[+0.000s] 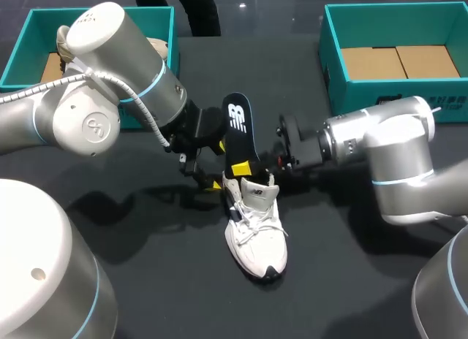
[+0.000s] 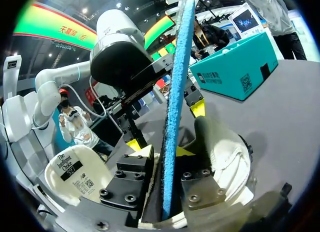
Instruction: Take the shoe out of the shoebox, open the shoe tongue, remove and reinsert the insole, then place the shoe into the shoebox
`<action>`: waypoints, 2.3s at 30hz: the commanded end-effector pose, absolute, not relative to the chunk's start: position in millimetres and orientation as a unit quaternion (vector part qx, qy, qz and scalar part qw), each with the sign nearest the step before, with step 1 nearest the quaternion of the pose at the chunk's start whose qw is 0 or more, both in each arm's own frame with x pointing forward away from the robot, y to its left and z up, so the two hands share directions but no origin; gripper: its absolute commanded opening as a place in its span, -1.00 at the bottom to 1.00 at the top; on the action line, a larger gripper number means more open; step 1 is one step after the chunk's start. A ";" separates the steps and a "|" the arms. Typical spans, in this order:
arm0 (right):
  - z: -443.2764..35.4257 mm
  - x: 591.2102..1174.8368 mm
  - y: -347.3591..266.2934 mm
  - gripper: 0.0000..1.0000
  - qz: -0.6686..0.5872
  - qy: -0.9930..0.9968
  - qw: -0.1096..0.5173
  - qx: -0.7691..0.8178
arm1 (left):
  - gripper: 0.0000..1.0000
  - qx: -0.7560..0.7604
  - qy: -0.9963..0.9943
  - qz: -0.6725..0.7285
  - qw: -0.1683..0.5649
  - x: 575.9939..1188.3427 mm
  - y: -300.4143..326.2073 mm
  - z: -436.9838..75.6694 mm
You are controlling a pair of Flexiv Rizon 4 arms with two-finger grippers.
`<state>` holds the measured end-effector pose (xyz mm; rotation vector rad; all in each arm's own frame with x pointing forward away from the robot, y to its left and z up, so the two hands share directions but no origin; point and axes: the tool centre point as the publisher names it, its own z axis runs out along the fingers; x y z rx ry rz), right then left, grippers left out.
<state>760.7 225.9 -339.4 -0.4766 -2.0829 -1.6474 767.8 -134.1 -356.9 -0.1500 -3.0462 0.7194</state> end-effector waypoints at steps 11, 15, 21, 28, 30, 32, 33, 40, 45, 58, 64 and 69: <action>-318.6 764.7 224.4 -0.82 -0.600 -0.755 0.203 -0.170 | 1.00 -0.048 -0.972 0.229 0.003 767.6 -134.6 -357.7; -320.2 770.2 223.6 -1.00 -0.605 -0.746 0.222 -0.168 | 1.00 -0.048 -0.972 0.229 0.003 767.6 -134.6 -357.7; -338.8 768.5 223.2 -1.00 -0.604 -0.734 0.255 -0.178 | 1.00 -0.048 -0.972 0.229 0.003 767.6 -134.6 -357.7; -354.8 751.9 223.3 -1.00 -0.605 -0.720 0.280 -0.192 | 1.00 -0.048 -0.972 0.229 0.003 767.6 -134.6 -357.7; -357.6 748.1 223.6 -1.00 -0.604 -0.719 0.284 -0.194 | 1.00 -0.048 -0.972 0.229 0.003 767.6 -134.6 -357.7; -358.8 745.0 223.6 -1.00 -0.606 -0.718 0.281 -0.197 | 1.00 -0.048 -0.972 0.229 0.003 767.6 -134.6 -357.7; -358.5 743.6 223.3 -1.00 -0.609 -0.717 0.277 -0.196 | 1.00 -0.048 -0.972 0.229 0.003 767.6 -134.6 -357.7; -343.2 746.8 224.7 -0.39 -0.615 -0.726 0.254 -0.174 | 1.00 -0.048 -0.972 0.229 0.003 767.6 -134.6 -357.7; -329.8 750.1 225.1 -0.35 -0.610 -0.739 0.232 -0.163 | 1.00 -0.048 -0.972 0.229 0.003 767.6 -134.6 -357.7; -314.7 765.4 221.1 -0.47 -0.610 -0.745 0.222 -0.155 | 1.00 -0.048 -0.972 0.229 0.003 767.6 -134.6 -357.7; -330.7 775.1 214.8 -1.00 -0.623 -0.723 0.243 -0.175 | 1.00 -0.048 -0.972 0.229 0.003 767.6 -134.6 -357.7; -347.8 770.4 214.6 -1.00 -0.619 -0.714 0.267 -0.190 | 1.00 -0.048 -0.972 0.229 0.003 767.6 -134.6 -357.7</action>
